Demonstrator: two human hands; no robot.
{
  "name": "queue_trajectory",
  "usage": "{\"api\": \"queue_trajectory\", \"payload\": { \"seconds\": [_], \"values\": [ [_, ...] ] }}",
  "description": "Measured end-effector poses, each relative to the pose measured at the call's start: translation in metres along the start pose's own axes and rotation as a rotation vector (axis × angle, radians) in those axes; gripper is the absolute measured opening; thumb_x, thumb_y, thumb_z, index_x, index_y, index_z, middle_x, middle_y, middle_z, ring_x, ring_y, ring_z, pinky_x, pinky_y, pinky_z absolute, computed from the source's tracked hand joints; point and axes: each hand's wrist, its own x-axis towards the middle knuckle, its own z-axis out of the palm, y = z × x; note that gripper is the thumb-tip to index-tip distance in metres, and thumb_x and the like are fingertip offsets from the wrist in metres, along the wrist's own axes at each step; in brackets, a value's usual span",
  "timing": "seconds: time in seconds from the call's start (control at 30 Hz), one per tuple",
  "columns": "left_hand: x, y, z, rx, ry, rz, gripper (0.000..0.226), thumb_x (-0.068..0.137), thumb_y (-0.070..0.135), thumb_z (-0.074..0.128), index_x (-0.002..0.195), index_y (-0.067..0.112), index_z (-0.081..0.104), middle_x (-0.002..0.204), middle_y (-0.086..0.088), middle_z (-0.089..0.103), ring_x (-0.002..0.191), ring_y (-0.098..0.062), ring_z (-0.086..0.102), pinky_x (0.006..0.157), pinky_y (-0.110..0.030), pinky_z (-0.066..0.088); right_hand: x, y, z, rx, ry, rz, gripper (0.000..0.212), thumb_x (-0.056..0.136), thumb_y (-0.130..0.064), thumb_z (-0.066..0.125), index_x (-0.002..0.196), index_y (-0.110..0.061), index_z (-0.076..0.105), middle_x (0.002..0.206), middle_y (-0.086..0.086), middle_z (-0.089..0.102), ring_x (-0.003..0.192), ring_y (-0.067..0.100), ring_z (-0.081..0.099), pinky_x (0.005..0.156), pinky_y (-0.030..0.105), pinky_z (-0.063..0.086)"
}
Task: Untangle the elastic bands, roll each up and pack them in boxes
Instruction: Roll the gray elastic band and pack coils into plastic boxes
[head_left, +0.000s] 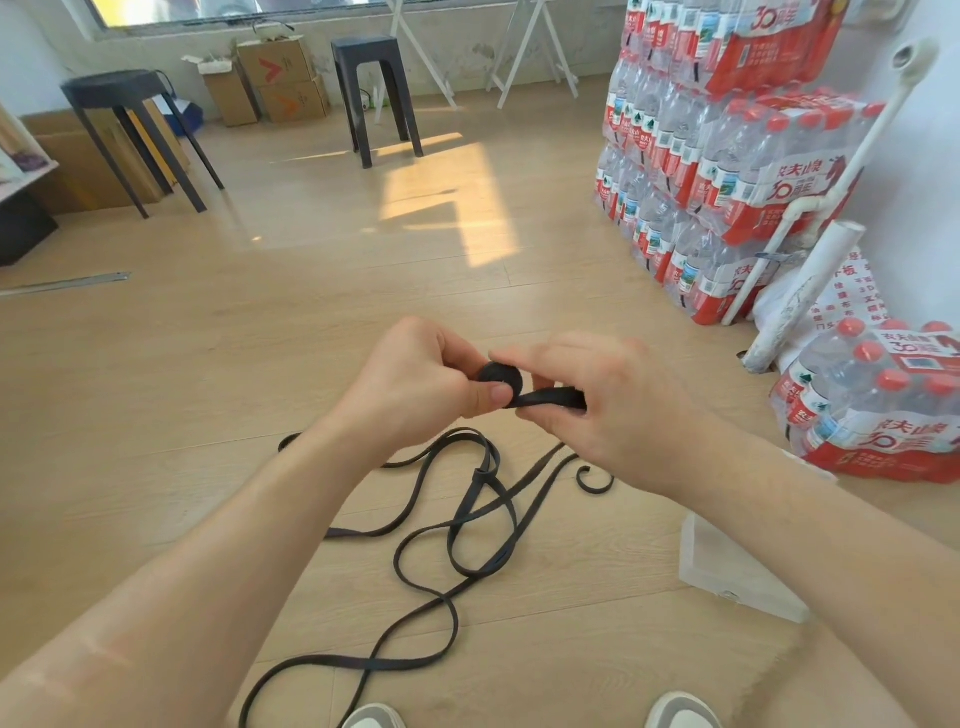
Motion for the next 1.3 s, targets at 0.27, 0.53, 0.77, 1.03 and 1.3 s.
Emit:
{"api": "queue_trajectory", "payload": {
  "seconds": [0.27,0.53,0.77,1.03,1.3],
  "values": [
    [0.002,-0.006,-0.01,0.01,-0.261,-0.142,0.004,0.074,0.008,0.075,0.075,0.004,0.074,0.064,-0.008,0.062,0.064,-0.017,0.057,0.074,-0.031,0.051,0.0,-0.003,0.005,0.02,-0.026,-0.038,0.032,0.076,-0.024,0.073,0.107,-0.016,0.072,0.096,-0.006,0.069,0.087,0.007,0.058,0.076,0.018,0.043],
    [-0.005,-0.011,-0.013,-0.122,-0.114,0.193,0.038,0.073,0.018,0.079,0.108,0.028,0.069,0.093,0.0,0.071,0.086,-0.017,0.067,0.082,-0.03,0.056,0.005,-0.008,-0.007,0.604,0.001,0.464,0.019,0.073,-0.018,0.081,0.088,-0.027,0.075,0.065,-0.012,0.071,0.055,0.005,0.064,0.061,0.014,0.049],
    [-0.006,-0.008,-0.002,0.343,0.061,0.764,0.019,0.071,0.02,0.076,0.09,0.02,0.077,0.082,0.007,0.071,0.074,-0.005,0.064,0.066,-0.029,0.053,0.005,0.0,-0.012,0.918,-0.27,0.599,0.037,0.06,-0.037,0.076,0.09,-0.015,0.077,0.071,-0.002,0.071,0.065,0.005,0.062,0.055,0.017,0.036],
    [-0.011,0.0,-0.009,0.042,0.064,0.525,0.021,0.071,0.007,0.078,0.081,0.026,0.075,0.079,0.011,0.071,0.079,-0.005,0.064,0.075,-0.027,0.053,0.005,0.0,-0.012,1.219,-0.295,0.686,0.024,0.067,-0.03,0.07,0.087,-0.018,0.075,0.075,0.003,0.071,0.09,0.016,0.066,0.056,0.018,0.047],
    [-0.014,0.002,0.001,-0.433,0.013,0.308,0.015,0.07,0.004,0.073,0.082,0.013,0.073,0.073,-0.004,0.072,0.065,-0.018,0.065,0.065,-0.025,0.055,0.006,-0.005,-0.009,1.365,-0.191,0.709,0.021,0.074,-0.021,0.063,0.092,-0.011,0.061,0.074,0.004,0.068,0.059,0.011,0.059,0.043,0.015,0.039]
  ]
}}
